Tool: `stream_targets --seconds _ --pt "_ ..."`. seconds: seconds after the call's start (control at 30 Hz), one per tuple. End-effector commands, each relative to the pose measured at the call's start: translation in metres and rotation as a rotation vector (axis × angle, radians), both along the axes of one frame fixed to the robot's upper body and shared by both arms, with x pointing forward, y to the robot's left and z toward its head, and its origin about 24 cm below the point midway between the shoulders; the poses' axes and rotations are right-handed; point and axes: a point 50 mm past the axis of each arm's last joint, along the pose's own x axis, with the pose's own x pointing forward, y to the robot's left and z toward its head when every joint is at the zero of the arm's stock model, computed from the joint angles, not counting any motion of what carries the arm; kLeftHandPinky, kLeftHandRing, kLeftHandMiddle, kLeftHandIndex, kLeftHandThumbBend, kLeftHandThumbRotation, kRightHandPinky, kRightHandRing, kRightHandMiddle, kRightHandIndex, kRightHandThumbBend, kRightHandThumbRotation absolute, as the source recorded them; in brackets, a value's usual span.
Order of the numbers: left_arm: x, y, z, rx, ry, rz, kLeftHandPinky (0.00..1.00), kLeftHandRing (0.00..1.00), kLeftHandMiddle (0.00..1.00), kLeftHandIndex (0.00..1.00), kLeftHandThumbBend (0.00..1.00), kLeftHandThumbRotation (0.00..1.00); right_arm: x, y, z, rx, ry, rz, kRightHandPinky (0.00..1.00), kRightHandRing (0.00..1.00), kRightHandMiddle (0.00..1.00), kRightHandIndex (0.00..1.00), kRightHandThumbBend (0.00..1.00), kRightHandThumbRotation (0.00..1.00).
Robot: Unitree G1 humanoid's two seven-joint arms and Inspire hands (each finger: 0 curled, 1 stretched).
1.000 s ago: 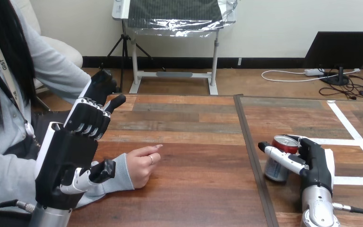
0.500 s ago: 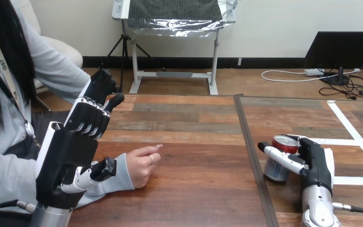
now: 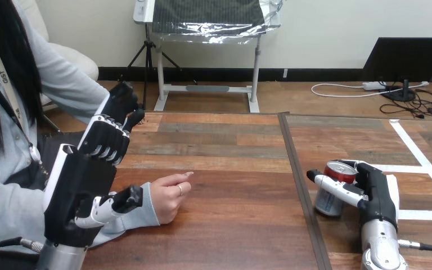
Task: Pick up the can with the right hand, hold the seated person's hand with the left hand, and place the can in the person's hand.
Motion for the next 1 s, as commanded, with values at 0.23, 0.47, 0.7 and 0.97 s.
stream_targets --seconds 0.23,0.47,0.7,0.97 --pt "0.012 0.000 0.014 0.135 -0.032 0.042 0.88 0.93 0.94 0.90 1.00 0.45 0.027 0.000 0.037 -0.067 -0.158 0.058 0.40 0.46 0.51 0.52 0.81 0.00" --pt "0.014 0.003 0.015 0.237 -0.010 0.059 0.87 0.92 0.93 0.89 1.00 0.37 0.031 0.000 0.044 -0.109 -0.180 0.081 0.41 0.46 0.51 0.52 0.82 0.00" --pt "0.017 0.004 0.016 0.297 -0.001 0.090 0.88 0.92 0.92 0.89 1.00 0.32 0.033 0.001 0.050 -0.094 -0.219 0.106 0.41 0.46 0.50 0.52 0.82 0.00" --pt "0.021 0.006 0.018 0.373 0.017 0.127 0.85 0.91 0.92 0.90 1.00 0.34 0.038 0.002 0.056 -0.087 -0.246 0.128 0.39 0.44 0.50 0.51 0.80 0.00"
